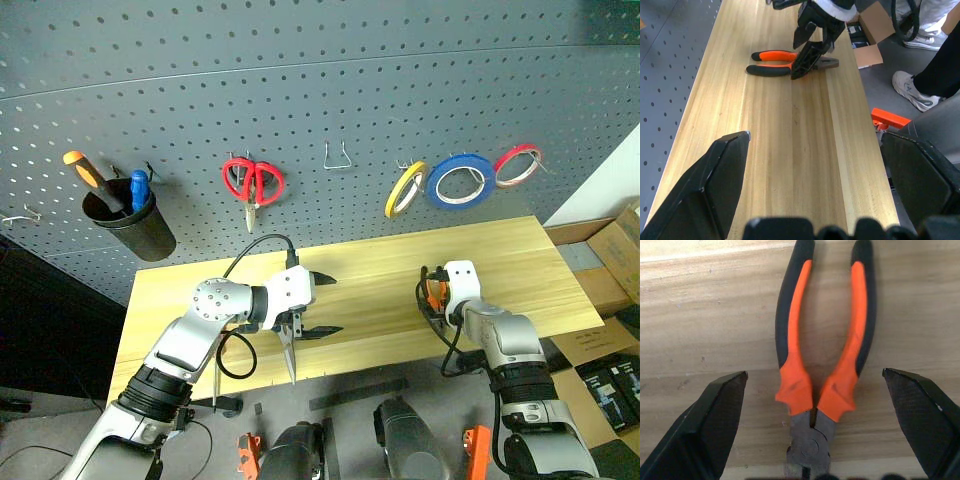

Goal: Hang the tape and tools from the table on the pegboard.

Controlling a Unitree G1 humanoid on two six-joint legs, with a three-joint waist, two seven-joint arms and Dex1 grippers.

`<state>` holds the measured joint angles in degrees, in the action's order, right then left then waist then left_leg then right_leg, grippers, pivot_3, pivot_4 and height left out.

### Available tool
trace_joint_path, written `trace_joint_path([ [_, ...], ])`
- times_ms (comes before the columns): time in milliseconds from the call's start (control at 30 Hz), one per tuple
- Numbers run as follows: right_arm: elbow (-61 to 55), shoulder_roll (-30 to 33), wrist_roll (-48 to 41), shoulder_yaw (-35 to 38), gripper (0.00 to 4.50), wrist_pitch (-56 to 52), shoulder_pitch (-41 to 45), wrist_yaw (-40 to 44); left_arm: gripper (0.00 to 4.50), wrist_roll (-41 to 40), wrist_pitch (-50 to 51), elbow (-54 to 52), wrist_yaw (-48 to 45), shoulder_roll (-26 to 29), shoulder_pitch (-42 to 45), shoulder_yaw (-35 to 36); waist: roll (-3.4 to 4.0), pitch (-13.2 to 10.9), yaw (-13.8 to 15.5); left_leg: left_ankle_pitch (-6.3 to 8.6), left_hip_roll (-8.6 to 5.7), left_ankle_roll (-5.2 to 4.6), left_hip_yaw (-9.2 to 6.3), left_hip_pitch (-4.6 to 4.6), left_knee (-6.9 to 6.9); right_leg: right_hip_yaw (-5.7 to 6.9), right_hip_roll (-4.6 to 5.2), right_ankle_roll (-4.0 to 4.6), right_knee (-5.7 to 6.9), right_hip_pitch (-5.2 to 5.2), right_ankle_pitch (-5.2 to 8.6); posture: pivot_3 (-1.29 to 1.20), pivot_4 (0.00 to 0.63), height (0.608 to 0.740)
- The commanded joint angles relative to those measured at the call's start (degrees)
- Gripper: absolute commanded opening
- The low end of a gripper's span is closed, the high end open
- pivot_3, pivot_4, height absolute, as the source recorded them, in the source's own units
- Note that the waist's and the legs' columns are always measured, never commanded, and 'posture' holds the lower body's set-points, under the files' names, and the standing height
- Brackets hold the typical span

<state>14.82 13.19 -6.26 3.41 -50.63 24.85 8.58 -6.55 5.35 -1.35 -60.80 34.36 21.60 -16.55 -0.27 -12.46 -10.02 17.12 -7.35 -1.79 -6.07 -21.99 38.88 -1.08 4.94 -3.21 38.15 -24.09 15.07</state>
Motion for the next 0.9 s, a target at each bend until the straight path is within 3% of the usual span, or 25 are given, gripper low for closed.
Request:
trace_joint_path([
  [33,3.96,-0.06,-0.17,0.61,4.48,3.26,2.82,0.79,4.50,0.07,-1.02,-1.23,0.00,-0.25,0.06,0.45,0.00,0.00,-0.20,0.00,0.00,0.00,0.01,0.00,0.00,-0.01,0.00,0.00,0.00,0.00,0.00,-0.29,0.210,0.740],
  [367,14.88,1.96,2.89,-3.39,4.48,6.75,5.60,4.09,4.50,0.76,-1.33,-1.31,0.36,-0.85,-0.42,0.30,-0.01,0.16,-1.34,0.00,0.00,0.00,0.01,0.02,0.01,0.02,0.00,-0.01,0.01,0.02,-0.01,-0.28,0.201,0.740],
  [467,15.45,1.84,3.37,-3.89,3.89,7.06,5.47,4.55,4.50,0.81,-1.44,-1.32,0.50,-0.89,-0.74,0.47,-0.05,0.35,-1.33,0.00,0.00,0.00,0.01,0.04,0.05,0.01,0.00,-0.01,0.03,0.05,-0.01,-0.28,0.201,0.740],
  [633,15.40,1.52,4.65,-4.61,2.24,9.67,5.10,3.21,4.50,-0.01,-0.64,-1.22,1.40,-1.26,-1.54,1.55,-0.12,0.62,-1.42,0.00,0.00,0.00,0.01,0.08,0.07,0.00,0.00,-0.02,0.06,0.07,-0.01,-0.29,0.198,0.740],
  [900,0.83,0.87,5.07,-5.36,2.09,7.92,0.84,2.06,4.50,-2.76,2.79,-3.44,3.76,-0.68,-4.29,5.54,-0.10,0.69,-1.46,0.00,0.00,0.00,0.03,0.06,0.07,-0.04,0.01,-0.03,0.28,-0.05,-0.02,-0.29,0.197,0.740],
])
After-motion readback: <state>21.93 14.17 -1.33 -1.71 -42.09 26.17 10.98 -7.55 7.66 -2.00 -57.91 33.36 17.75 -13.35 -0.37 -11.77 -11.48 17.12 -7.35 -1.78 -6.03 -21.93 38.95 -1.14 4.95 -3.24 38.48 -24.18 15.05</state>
